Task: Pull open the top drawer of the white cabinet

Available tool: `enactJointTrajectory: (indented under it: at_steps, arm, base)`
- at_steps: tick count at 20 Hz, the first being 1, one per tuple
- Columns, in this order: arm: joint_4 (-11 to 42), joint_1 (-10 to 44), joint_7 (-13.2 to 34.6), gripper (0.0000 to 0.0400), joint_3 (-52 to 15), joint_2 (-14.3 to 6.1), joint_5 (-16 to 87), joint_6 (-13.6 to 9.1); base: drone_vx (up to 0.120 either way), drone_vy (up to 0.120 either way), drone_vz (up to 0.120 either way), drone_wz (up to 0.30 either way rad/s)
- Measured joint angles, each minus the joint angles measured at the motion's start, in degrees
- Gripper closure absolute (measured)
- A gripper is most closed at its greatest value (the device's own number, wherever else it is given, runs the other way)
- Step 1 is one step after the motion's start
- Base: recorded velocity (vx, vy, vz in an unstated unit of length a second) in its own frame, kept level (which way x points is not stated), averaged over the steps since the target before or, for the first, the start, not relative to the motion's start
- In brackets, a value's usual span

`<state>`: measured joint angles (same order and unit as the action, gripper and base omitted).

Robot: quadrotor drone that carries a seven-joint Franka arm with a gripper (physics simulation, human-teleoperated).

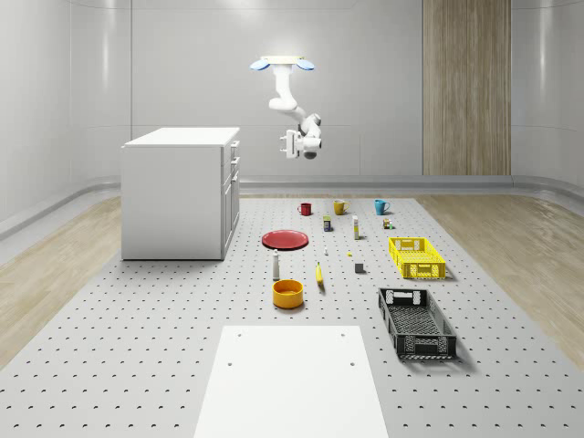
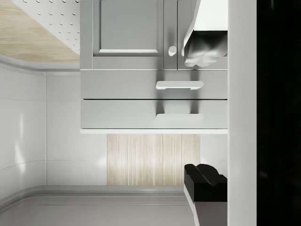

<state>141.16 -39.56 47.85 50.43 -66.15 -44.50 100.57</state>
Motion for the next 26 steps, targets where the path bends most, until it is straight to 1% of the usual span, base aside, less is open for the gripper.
enactJointTrajectory:
  at_steps: [10, 13, 18, 26]
  arm:
    - [0.1, -0.7, 0.6, 0.0095, 0.2, -0.8, 0.7, 0.6]
    - [0.4, -0.9, 0.6, 0.0095, -0.1, -1.0, 0.6, 1.2]
    - [2.1, -1.4, 0.3, 0.0095, -1.8, -1.1, -0.8, 3.6]
    - [5.2, -2.7, -0.8, 0.0095, -5.8, -0.7, -4.5, 8.7]
  base:
    - [0.12, 0.0, 0.0, 0.0]
    - [0.027, 0.0, 0.0, 0.0]
    - [0.0, 0.0, 0.0, 0.0]
    - [0.0, 0.0, 0.0, 0.0]
